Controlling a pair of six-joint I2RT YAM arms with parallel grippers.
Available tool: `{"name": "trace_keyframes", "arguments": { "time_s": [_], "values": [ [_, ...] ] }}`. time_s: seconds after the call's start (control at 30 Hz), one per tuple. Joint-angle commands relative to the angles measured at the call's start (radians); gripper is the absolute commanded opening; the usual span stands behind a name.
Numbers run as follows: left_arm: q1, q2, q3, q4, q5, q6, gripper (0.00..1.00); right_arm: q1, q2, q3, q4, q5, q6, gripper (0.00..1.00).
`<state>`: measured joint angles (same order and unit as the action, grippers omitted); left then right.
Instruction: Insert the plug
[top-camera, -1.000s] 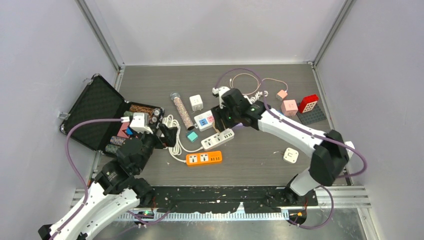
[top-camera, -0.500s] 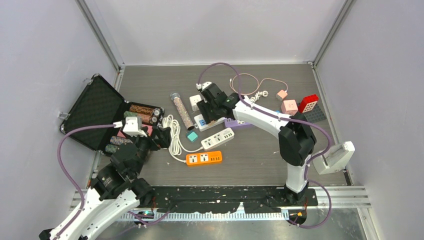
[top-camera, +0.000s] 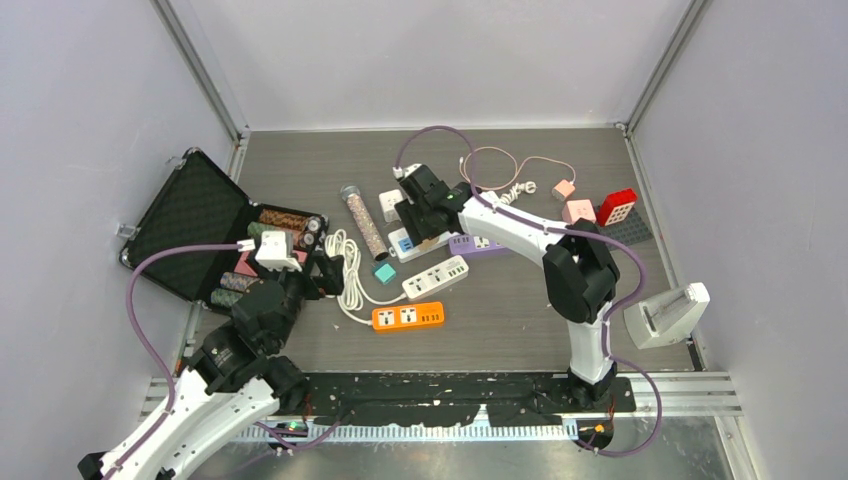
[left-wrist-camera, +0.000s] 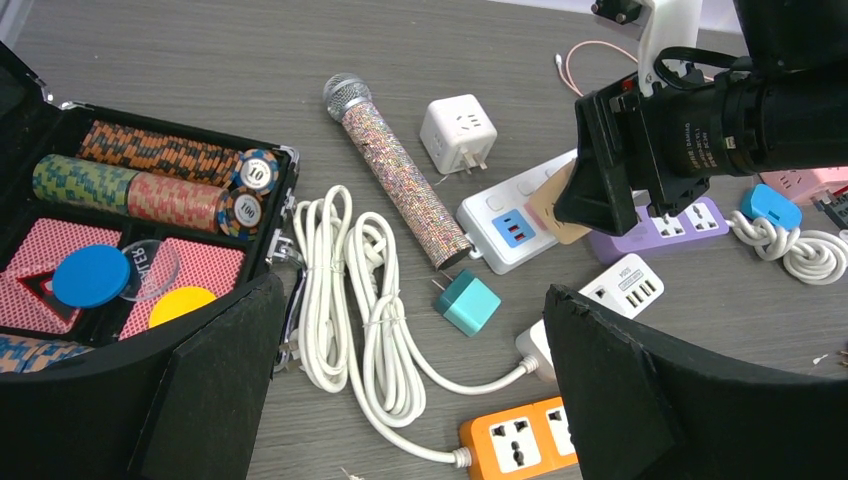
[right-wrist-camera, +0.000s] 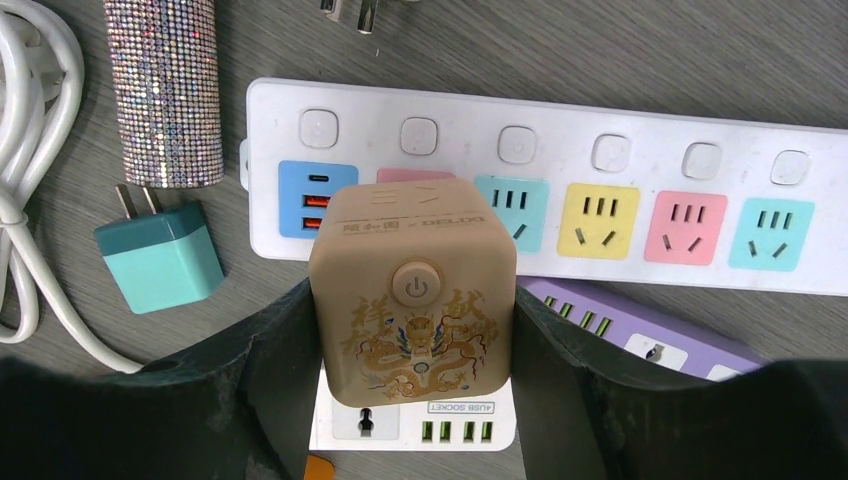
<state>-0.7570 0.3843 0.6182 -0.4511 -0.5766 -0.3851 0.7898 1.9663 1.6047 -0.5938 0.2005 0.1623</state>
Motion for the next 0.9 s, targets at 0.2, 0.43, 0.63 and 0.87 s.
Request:
{"name": "trace_keyframes", "arguments": {
  "time_s": [0.2, 0.43, 0.63, 0.87],
  "values": [
    [0.001, -0.004, -0.003, 0.028, -0.025, -0.004, 1.00, -0.008, 0.044, 0.054, -0.012, 0.005, -0.007, 0.05],
    [0.001, -0.005, -0.005, 0.022, -0.023, -0.011, 1.00, -0.013, 0.070, 0.056, -0.029, 0.009, 0.008, 0.05],
    [0.001, -0.002, -0.007, 0.023, -0.023, -0.014, 1.00, -0.013, 0.060, 0.056, -0.078, 0.036, 0.020, 0.05],
    [0.001, 0.007, -0.007, 0.026, -0.017, -0.017, 1.00, -0.013, 0.016, 0.045, -0.100, 0.039, 0.032, 0.05]
  ]
}}
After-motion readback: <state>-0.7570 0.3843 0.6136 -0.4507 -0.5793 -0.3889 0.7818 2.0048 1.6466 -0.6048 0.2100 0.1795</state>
